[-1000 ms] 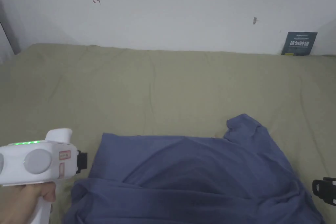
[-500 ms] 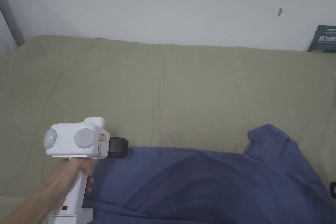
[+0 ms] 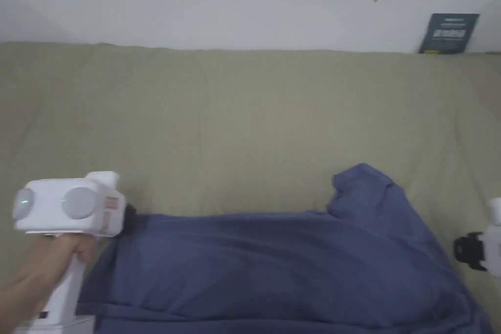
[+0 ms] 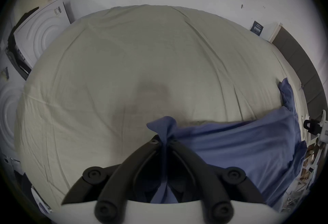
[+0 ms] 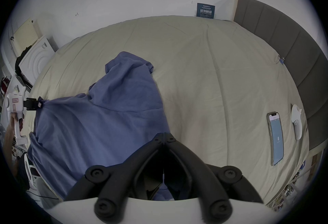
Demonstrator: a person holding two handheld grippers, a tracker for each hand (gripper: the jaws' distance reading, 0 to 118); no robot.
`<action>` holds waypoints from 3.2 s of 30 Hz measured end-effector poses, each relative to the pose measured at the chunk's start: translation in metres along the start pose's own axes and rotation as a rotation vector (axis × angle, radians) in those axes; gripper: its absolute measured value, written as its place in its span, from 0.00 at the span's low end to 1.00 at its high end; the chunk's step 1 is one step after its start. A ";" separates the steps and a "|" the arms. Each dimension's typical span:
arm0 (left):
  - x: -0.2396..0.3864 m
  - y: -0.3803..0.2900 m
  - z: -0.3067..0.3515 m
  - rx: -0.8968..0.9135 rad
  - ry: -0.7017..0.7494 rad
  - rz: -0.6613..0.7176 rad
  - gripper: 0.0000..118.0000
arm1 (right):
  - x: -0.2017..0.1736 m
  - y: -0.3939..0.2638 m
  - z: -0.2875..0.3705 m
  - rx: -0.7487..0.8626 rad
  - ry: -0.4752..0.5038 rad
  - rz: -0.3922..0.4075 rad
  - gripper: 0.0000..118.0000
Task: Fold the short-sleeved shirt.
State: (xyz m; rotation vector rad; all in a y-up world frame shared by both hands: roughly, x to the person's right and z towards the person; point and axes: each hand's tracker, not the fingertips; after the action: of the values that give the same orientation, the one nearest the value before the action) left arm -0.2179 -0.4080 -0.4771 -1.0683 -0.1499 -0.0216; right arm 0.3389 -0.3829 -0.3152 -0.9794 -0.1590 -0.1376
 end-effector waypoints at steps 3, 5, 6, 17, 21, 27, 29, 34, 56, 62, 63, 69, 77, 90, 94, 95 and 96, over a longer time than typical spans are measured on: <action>0.006 -0.004 0.003 -0.003 0.005 0.003 0.02 | 0.004 0.009 -0.006 -0.007 -0.010 -0.009 0.00; 0.009 -0.004 0.001 -0.010 0.010 0.003 0.02 | 0.006 0.017 -0.011 -0.009 -0.027 0.004 0.03; 0.009 -0.003 0.000 -0.007 0.011 0.004 0.02 | 0.007 0.022 -0.014 -0.009 -0.029 0.008 0.22; 0.007 0.001 -0.006 -0.023 0.009 -0.015 0.02 | -0.014 0.051 -0.071 -0.151 -0.008 0.093 0.98; 0.006 0.002 -0.008 -0.025 0.010 -0.016 0.02 | -0.006 0.054 -0.090 -0.156 0.013 0.099 0.33; 0.007 -0.001 0.005 -0.009 0.007 -0.018 0.02 | -0.013 0.044 -0.039 -0.063 0.046 0.075 0.04; 0.007 -0.003 0.015 0.003 -0.005 -0.017 0.02 | 0.001 0.048 -0.026 -0.059 0.109 0.027 0.04; 0.005 -0.015 0.051 0.047 -0.028 -0.005 0.02 | 0.000 0.042 0.021 -0.003 0.111 0.059 0.04; -0.017 -0.186 0.174 0.086 -0.079 -0.033 0.02 | 0.008 -0.144 0.144 0.043 0.169 0.062 0.04; -0.028 -0.217 0.153 0.013 -0.090 0.004 0.02 | 0.023 -0.179 0.108 -0.048 0.174 -0.002 0.04; -0.029 -0.219 0.151 0.009 -0.089 0.014 0.02 | 0.022 -0.181 0.106 -0.052 0.165 -0.004 0.04; -0.029 -0.220 0.148 -0.002 -0.084 0.023 0.02 | 0.019 -0.184 0.101 -0.069 0.144 0.005 0.04; -0.035 -0.228 0.165 0.032 0.007 -0.008 0.97 | 0.017 -0.179 0.126 -0.015 0.009 0.030 1.00; -0.104 -0.226 0.190 0.080 -0.206 0.285 0.00 | -0.066 -0.163 0.198 0.194 0.039 0.037 0.01; -0.114 -0.223 0.183 0.037 -0.377 0.336 0.00 | -0.087 -0.161 0.208 0.212 0.052 0.064 0.01; -0.117 -0.223 0.179 0.030 -0.420 0.344 0.00 | -0.091 -0.161 0.209 0.212 0.061 0.061 0.01; -0.119 -0.221 0.176 0.021 -0.448 0.349 0.00 | -0.093 -0.162 0.209 0.215 0.072 0.062 0.01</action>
State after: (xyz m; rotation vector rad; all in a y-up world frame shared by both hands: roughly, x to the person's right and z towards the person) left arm -0.3751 -0.3672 -0.2174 -1.0539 -0.3639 0.5352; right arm 0.2028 -0.2941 -0.0873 -0.7635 -0.0757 -0.0962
